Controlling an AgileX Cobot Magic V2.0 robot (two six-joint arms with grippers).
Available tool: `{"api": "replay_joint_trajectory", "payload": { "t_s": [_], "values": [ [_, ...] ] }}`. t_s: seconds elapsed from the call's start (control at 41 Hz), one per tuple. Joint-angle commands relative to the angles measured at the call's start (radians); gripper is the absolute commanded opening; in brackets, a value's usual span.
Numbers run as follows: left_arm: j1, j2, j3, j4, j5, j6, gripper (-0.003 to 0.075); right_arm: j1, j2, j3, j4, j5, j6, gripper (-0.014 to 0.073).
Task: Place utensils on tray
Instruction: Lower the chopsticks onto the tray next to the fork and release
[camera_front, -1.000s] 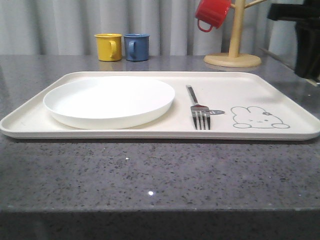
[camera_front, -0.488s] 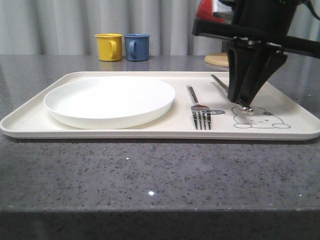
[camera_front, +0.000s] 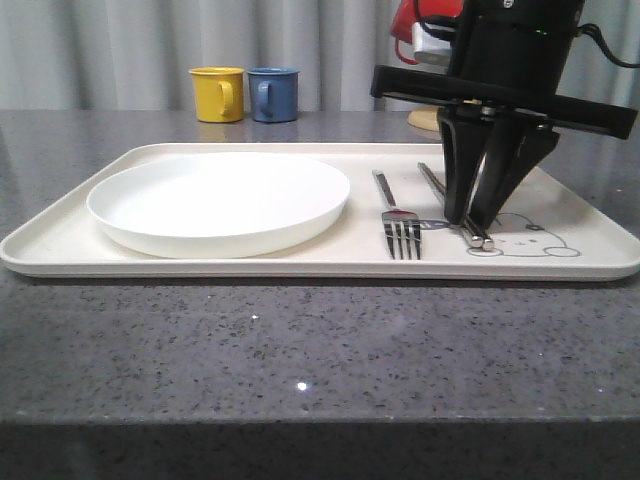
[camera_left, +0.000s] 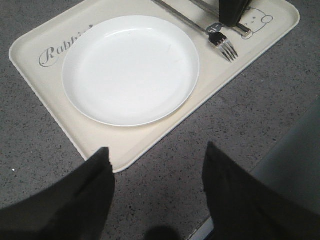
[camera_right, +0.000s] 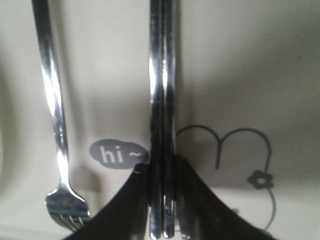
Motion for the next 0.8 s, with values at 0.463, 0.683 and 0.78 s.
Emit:
{"api": "replay_joint_trajectory", "payload": {
  "t_s": [0.463, 0.683, 0.78],
  "values": [
    [-0.008, -0.005, -0.024, -0.016, -0.066, -0.01, 0.0388, -0.112, -0.301, -0.028, -0.34, 0.112, -0.101, 0.0215],
    [-0.008, -0.005, -0.024, -0.016, -0.066, -0.01, 0.0388, -0.338, -0.298, -0.028, -0.304, 0.112, -0.243, 0.0215],
    [-0.008, -0.005, -0.024, -0.016, -0.066, -0.01, 0.0388, -0.432, -0.278, -0.028, -0.303, 0.112, -0.301, 0.0215]
  ]
}}
